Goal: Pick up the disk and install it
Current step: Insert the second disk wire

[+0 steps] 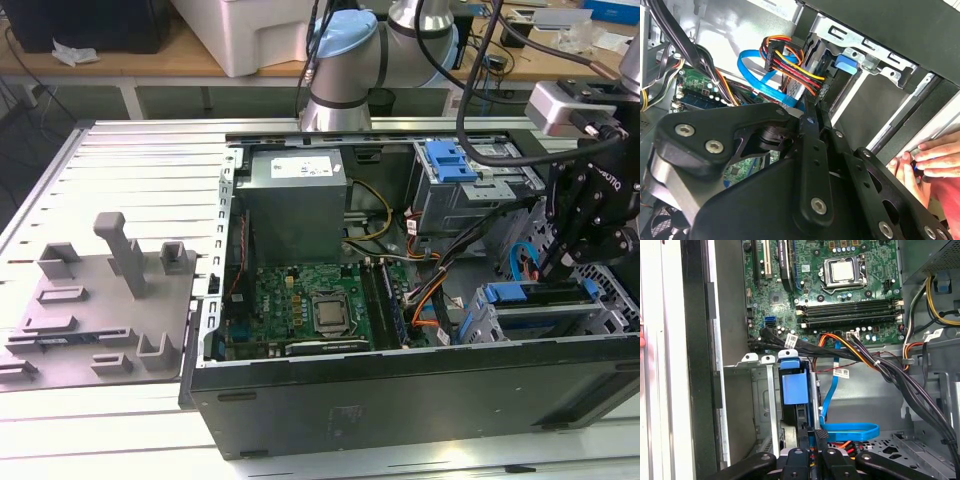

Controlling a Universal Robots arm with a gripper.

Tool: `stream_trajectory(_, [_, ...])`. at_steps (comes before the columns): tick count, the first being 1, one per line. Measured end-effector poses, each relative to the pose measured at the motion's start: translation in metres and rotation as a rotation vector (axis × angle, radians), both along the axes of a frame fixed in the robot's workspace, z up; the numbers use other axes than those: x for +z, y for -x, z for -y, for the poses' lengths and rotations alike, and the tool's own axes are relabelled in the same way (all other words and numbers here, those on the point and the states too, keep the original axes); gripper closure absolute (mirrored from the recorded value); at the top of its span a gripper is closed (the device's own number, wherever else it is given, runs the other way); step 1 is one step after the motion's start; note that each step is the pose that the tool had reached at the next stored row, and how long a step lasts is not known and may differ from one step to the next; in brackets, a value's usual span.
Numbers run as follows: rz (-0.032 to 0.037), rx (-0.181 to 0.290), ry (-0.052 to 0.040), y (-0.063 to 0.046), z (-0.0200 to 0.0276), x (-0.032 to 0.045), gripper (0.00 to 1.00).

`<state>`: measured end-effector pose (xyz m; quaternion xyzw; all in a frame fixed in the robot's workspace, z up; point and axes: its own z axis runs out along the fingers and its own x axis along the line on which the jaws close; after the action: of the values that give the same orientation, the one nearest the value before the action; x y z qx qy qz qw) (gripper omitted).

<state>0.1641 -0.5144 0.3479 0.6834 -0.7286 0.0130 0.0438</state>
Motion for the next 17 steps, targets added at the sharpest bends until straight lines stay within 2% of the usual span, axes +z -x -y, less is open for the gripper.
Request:
stream_trajectory(2, [0.0012, 0.001, 0.0000, 0.0001, 0.0001, 0.0000, 0.84])
stream_trajectory(7, [0.0127, 0.005, 0.0001, 0.0027, 0.0000, 0.0000, 0.84])
stream_trajectory(11, [0.0158, 0.006, 0.0001, 0.0045, 0.0001, 0.0000, 0.84])
stream_trajectory(17, [0.0168, 0.009, 0.0000, 0.0046, 0.0014, 0.0000, 0.84])
